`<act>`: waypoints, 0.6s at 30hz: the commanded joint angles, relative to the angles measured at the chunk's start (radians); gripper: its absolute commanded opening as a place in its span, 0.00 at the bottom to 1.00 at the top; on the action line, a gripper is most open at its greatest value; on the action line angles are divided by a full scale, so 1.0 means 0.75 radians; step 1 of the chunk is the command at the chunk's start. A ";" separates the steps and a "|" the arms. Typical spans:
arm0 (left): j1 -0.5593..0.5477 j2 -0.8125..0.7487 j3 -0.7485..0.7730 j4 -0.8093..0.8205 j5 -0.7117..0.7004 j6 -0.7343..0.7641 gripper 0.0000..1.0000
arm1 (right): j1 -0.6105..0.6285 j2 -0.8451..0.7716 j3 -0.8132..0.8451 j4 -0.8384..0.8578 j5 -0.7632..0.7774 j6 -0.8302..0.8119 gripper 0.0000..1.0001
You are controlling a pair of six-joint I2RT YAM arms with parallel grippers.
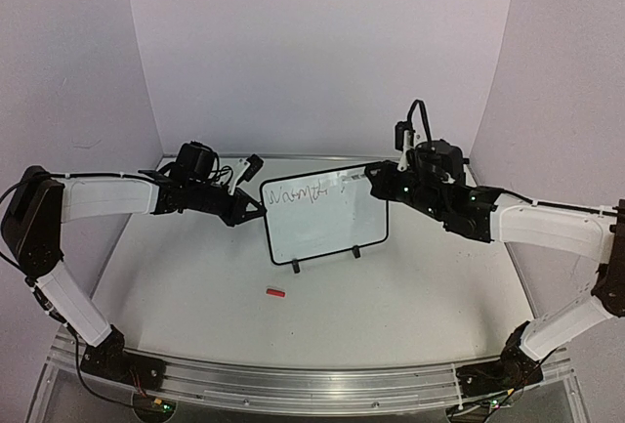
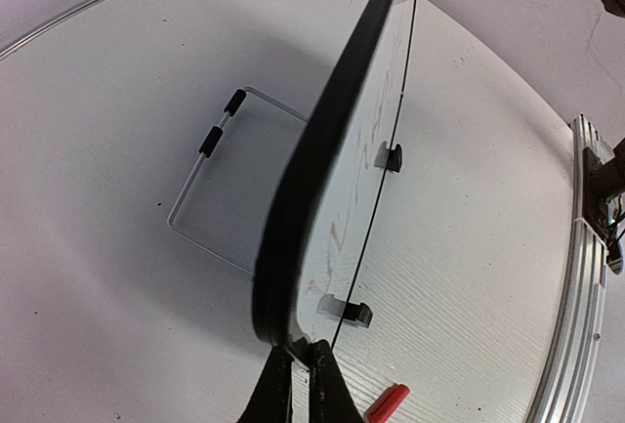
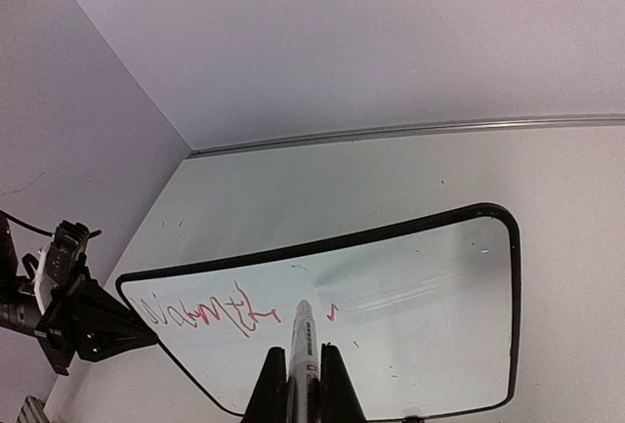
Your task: Write a sentence on the whiteboard
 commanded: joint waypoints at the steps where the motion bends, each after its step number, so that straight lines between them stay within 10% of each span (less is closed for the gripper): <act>1: 0.000 0.029 0.028 -0.069 -0.099 0.063 0.00 | -0.008 -0.030 0.033 0.022 0.031 0.007 0.00; 18: -0.001 0.043 0.034 -0.070 -0.096 0.064 0.00 | -0.008 0.037 0.058 0.023 0.077 -0.010 0.00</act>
